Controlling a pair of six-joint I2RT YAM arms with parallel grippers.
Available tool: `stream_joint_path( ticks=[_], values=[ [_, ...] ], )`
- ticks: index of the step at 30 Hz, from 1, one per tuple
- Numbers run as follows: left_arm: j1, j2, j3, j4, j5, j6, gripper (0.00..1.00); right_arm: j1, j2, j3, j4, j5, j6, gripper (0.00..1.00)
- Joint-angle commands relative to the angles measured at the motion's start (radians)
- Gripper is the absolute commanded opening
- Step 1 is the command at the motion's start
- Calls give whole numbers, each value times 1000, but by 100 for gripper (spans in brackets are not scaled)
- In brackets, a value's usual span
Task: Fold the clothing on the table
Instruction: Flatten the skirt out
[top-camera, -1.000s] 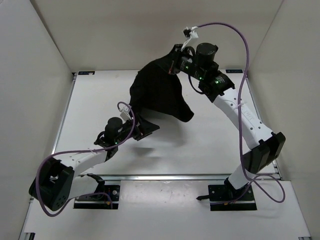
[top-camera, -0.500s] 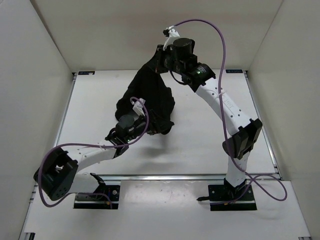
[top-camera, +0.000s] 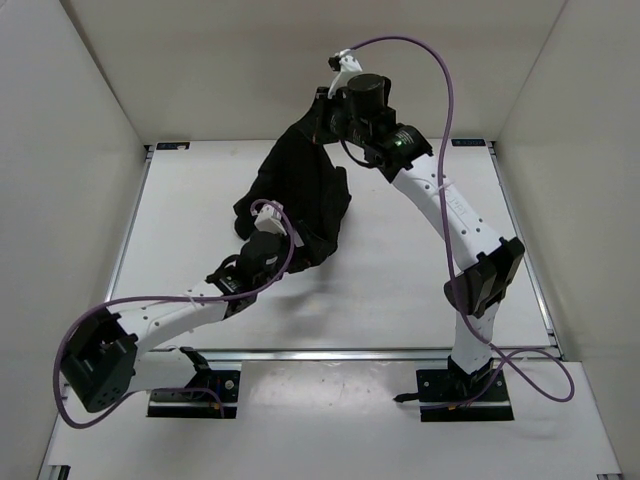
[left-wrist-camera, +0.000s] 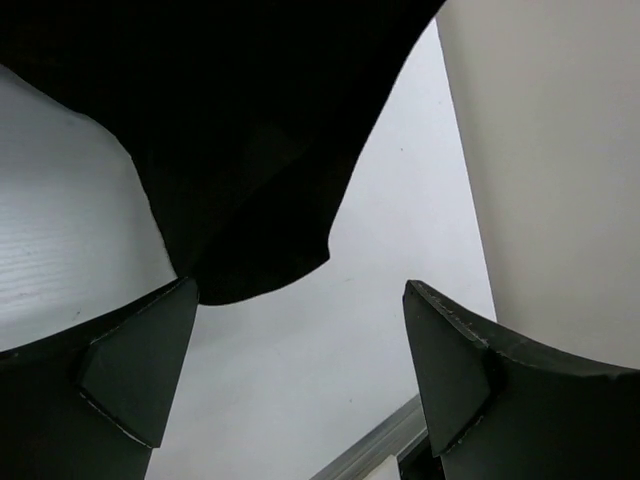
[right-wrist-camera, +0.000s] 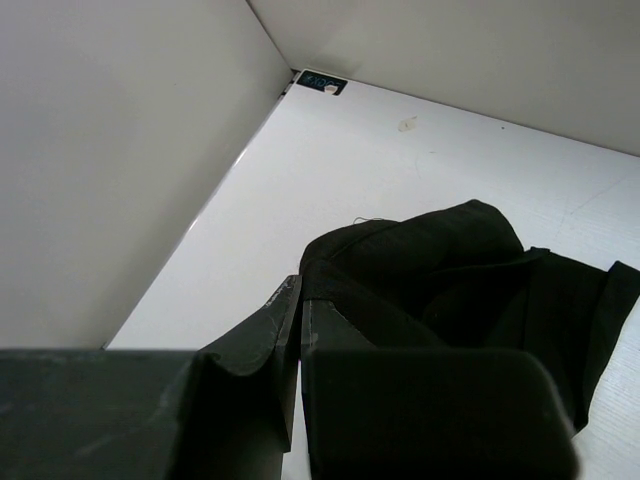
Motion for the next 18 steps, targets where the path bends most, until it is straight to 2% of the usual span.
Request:
stream_joint_path(
  ticks=[1, 7, 12, 15, 18],
  values=[
    [-6, -29, 16, -51, -82, 35, 95, -14, -6, 51, 72, 1, -3, 0],
    [-29, 28, 92, -155, -119, 78, 94, 9, 6, 59, 76, 4, -17, 0],
    [-45, 89, 99, -105, -101, 96, 96, 15, 14, 81, 74, -10, -15, 0],
    [-58, 141, 148, -145, -133, 110, 95, 23, 12, 77, 72, -9, -11, 0],
    [-48, 160, 133, -130, -163, 95, 93, 26, 9, 81, 77, -25, -2, 0]
  ],
)
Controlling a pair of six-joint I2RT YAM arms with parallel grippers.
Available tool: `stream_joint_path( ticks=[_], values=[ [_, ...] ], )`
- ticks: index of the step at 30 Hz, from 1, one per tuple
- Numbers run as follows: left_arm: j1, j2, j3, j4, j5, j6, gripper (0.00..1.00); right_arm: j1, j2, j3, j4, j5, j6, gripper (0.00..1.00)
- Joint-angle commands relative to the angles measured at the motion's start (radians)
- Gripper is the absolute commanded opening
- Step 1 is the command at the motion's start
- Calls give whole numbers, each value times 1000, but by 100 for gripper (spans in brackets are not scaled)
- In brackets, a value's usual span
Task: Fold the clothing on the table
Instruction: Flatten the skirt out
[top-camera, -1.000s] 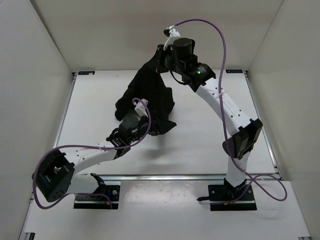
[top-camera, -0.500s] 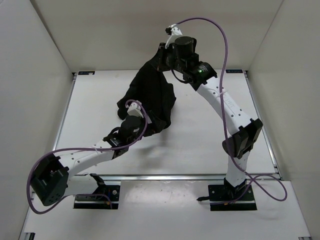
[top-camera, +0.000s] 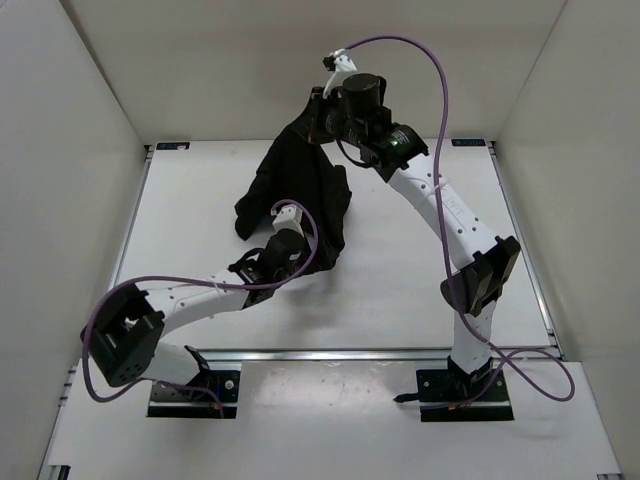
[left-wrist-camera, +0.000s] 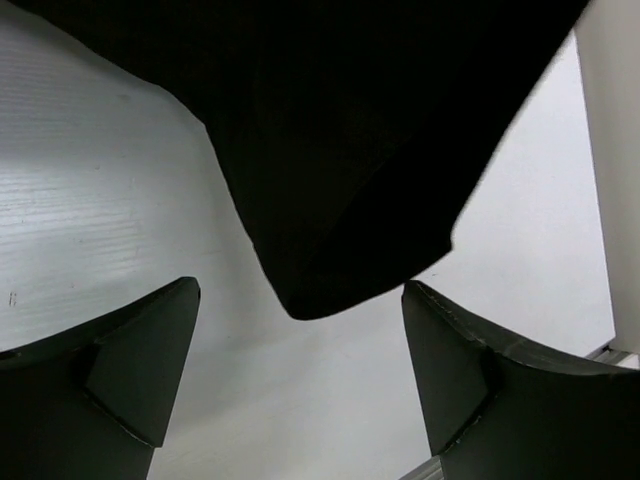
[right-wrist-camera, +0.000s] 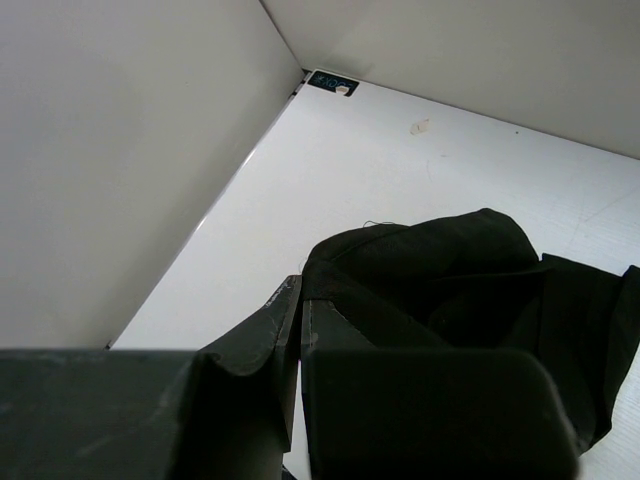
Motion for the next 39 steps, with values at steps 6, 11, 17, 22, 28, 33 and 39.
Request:
stream_joint_path(
  ticks=[6, 11, 17, 22, 28, 33, 39],
  values=[
    [37, -12, 7, 11, -106, -1, 84, 24, -22, 25, 80, -19, -6, 0],
    [37, -17, -13, 20, -107, -10, 82, 24, -25, 13, 83, -22, -2, 0],
    [55, 1, -46, 55, -103, -30, 72, 30, -38, 16, 83, -21, -3, 0],
    [57, 15, -51, 66, -91, -42, 50, 30, -48, 2, 97, -26, 12, 0],
    [57, 30, -59, 69, -74, -63, 10, 30, -61, 10, 94, -12, -2, 0],
    [83, -25, -54, 2, -41, -33, 0, -36, -73, 29, 81, 27, -17, 0],
    [187, -182, -74, -169, -41, 41, 0, -122, -123, 42, 60, 62, -48, 0]
  ],
)
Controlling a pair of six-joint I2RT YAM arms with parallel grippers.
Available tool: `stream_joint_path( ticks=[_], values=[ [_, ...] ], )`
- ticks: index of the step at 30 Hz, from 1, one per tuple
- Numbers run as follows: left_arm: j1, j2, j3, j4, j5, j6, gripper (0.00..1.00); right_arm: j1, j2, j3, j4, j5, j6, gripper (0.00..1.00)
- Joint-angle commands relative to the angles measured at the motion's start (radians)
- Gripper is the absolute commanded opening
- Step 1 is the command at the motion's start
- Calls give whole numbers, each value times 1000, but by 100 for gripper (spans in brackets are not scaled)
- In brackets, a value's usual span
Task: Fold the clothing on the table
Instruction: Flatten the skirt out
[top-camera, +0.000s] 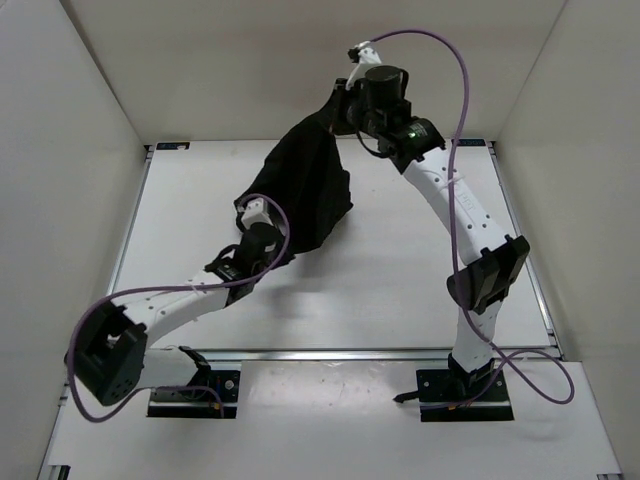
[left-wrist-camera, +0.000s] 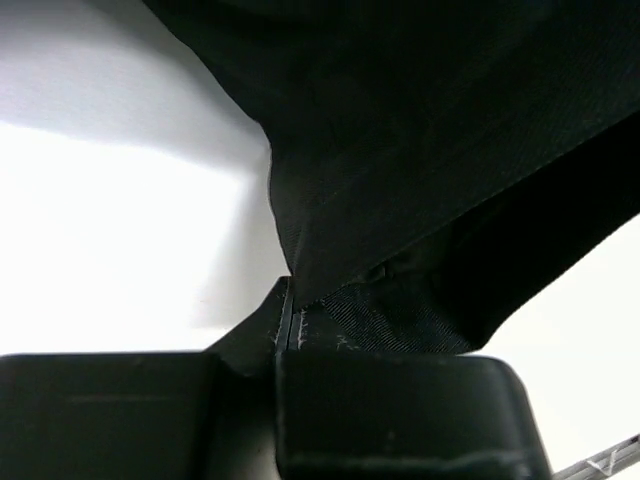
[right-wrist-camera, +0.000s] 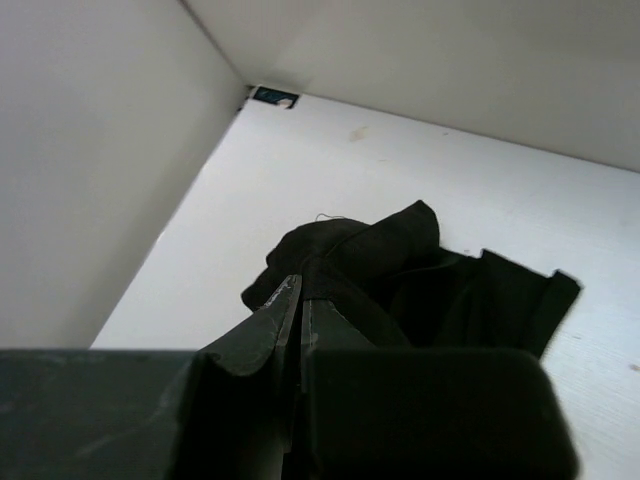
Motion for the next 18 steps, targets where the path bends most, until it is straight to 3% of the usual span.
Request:
stream_joint_path(
  ticks=[1, 5, 7, 12, 18],
  values=[
    [108, -121, -10, -153, 36, 85, 0, -49, -131, 47, 84, 63, -43, 0],
    [288, -202, 74, -303, 130, 221, 0, -110, -198, 7, 84, 99, -57, 0],
    [372, -179, 219, -379, 154, 313, 0, -155, -230, -17, 90, 106, -54, 0],
    [392, 3, 546, -602, 128, 466, 0, -328, -354, -177, 116, 63, 4, 0],
    [478, 51, 651, -605, 186, 438, 0, -449, -489, -365, 121, 28, 9, 0]
  ],
)
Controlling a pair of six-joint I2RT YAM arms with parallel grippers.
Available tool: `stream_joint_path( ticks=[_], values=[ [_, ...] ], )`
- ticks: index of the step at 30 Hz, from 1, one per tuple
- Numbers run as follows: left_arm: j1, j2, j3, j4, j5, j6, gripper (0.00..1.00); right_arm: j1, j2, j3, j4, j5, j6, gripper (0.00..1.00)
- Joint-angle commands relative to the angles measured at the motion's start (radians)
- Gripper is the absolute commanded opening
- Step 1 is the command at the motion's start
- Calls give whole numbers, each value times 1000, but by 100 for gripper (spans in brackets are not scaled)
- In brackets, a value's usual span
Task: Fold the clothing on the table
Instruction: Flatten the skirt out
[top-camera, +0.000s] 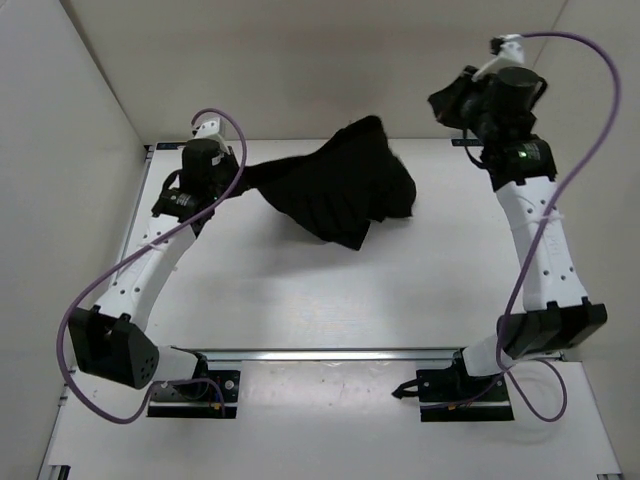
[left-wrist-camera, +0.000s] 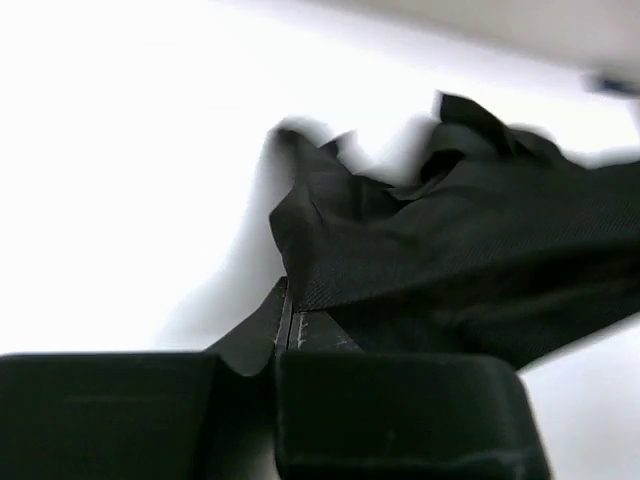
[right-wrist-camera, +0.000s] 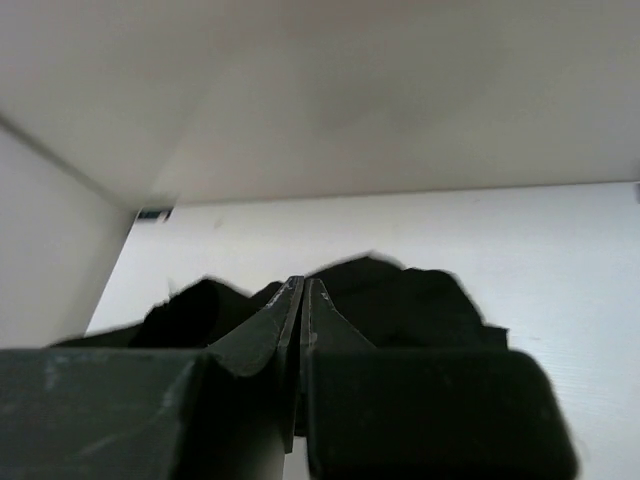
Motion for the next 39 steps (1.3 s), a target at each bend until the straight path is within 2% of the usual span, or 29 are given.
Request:
stream_joint_path(
  ticks=[1, 4, 8, 13, 14, 16, 19, 20, 23, 27, 33, 39],
  values=[
    [73, 28, 75, -155, -31, 39, 0, -69, -105, -85, 108, 40, -7, 0],
    [99, 68, 201, -186, -16, 61, 0, -101, -175, -194, 134, 4, 10, 0],
    [43, 132, 339, -215, 20, 93, 0, -95, -218, -309, 140, -38, 15, 0],
    [-56, 132, 313, -251, 4, 121, 0, -32, -185, -432, 117, -200, 27, 2],
    [-62, 123, 281, -251, 7, 115, 0, 6, -174, -461, 116, -231, 24, 4],
    [-62, 109, 233, -237, 6, 113, 0, 67, -148, -519, 140, -262, 33, 26],
    [-50, 86, 163, -229, 4, 113, 0, 146, -123, -651, 267, -364, 136, 43],
    [-41, 76, 155, -228, 6, 115, 0, 179, -120, -705, 345, -378, 197, 45],
    [-27, 77, 138, -224, 21, 113, 0, 282, -81, -785, 468, -394, 248, 55],
    [-13, 74, 156, -214, 17, 110, 0, 399, 40, -756, 512, -421, 231, 60],
    [58, 71, 215, -220, 70, 56, 0, 473, 179, -693, 551, -412, 207, 61],
    [29, 115, 428, -258, 76, 44, 0, 502, 301, -572, 536, -418, 191, 60]
  ],
)
